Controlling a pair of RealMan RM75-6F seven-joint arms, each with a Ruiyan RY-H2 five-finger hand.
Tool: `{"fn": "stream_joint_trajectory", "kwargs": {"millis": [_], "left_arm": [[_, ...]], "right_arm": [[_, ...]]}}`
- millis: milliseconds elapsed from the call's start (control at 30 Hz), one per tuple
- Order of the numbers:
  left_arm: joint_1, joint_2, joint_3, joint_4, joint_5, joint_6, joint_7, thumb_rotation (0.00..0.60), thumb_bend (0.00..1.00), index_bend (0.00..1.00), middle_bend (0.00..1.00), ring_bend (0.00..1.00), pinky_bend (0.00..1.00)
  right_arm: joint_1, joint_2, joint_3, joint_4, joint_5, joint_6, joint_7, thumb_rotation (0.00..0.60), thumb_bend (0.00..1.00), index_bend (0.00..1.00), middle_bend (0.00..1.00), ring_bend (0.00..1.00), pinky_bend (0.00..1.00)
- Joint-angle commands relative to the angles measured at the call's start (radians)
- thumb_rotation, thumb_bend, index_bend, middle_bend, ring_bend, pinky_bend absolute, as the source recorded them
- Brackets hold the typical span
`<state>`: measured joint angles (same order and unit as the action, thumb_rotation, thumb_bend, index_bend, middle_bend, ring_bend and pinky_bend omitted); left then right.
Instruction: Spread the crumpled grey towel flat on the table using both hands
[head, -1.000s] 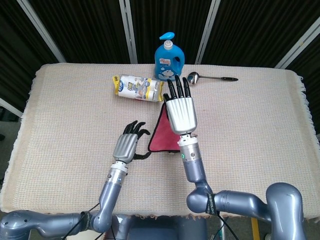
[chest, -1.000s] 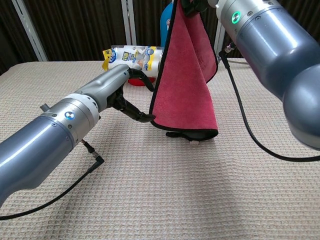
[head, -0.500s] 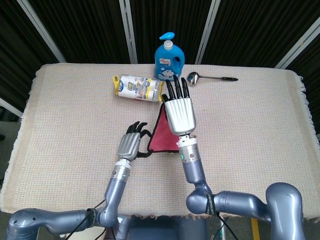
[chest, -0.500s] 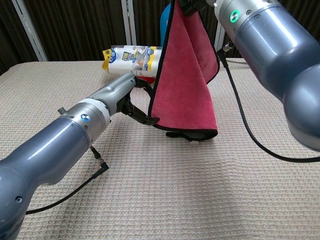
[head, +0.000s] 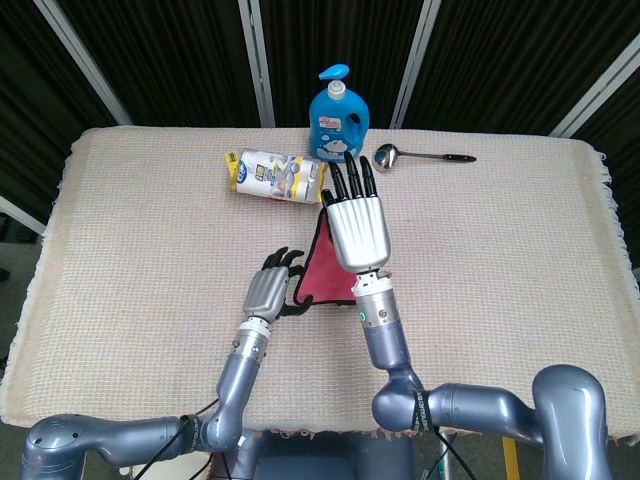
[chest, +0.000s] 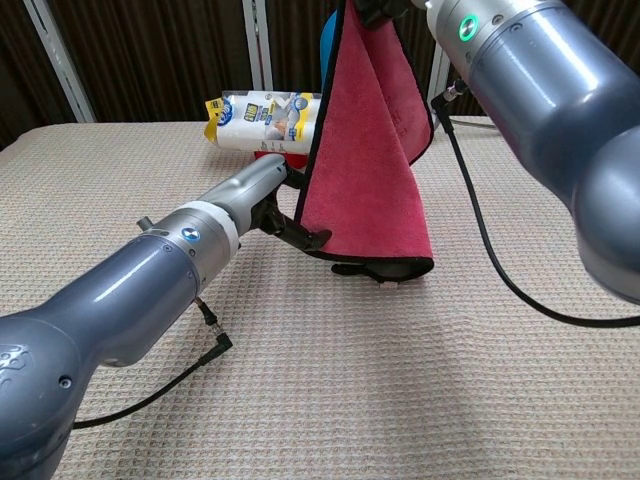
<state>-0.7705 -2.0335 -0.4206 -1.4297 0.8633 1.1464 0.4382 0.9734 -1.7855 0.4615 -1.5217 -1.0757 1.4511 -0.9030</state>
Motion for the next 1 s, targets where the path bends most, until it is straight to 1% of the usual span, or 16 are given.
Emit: {"fn": "stream_joint_trajectory", "kwargs": {"millis": [33,167,300,533,700,1000], "left_arm": [[0.0,0.001,0.001,0.0,0.001,-0.001,-0.008,0.6,0.45,0.58,0.15,0.0,0.07],[0.002,0.008,0.006,-0.001,0.008,-0.001,-0.017,0.6,0.55,0.59,0.15,0.0,0.07],[0.005,0.022,0.011,-0.011,0.009,-0.002,-0.021,0.6,0.58,0.6,0.15,0.0,0.07],[0.014,0.068,0.016,-0.036,0.027,0.0,-0.026,0.6,0.59,0.61,0.15,0.0,0.07],[0.019,0.125,0.012,-0.068,0.05,0.003,-0.024,0.6,0.58,0.62,0.15,0.0,0.07],[0.017,0.242,-0.029,-0.122,0.067,0.017,-0.006,0.6,0.58,0.62,0.15,0.0,0.07]], "right_arm": [[-0.001,0.002,-0.001,0.0,-0.001,0.0,-0.001,0.6,0.64,0.67,0.21,0.09,0.12],[-0.005,0.004,-0.002,0.0,0.001,0.001,0.002,0.6,0.64,0.67,0.21,0.09,0.12],[-0.007,0.005,-0.004,0.0,0.002,0.001,0.003,0.6,0.64,0.67,0.21,0.09,0.12],[-0.015,0.012,-0.004,0.0,0.004,0.006,0.003,0.6,0.64,0.67,0.21,0.09,0.12],[-0.024,0.022,-0.006,-0.005,0.005,0.01,0.003,0.6,0.64,0.67,0.21,0.09,0.12],[-0.054,0.057,-0.014,-0.04,0.011,0.018,0.008,0.6,0.64,0.67,0.21,0.09,0.12]]}}
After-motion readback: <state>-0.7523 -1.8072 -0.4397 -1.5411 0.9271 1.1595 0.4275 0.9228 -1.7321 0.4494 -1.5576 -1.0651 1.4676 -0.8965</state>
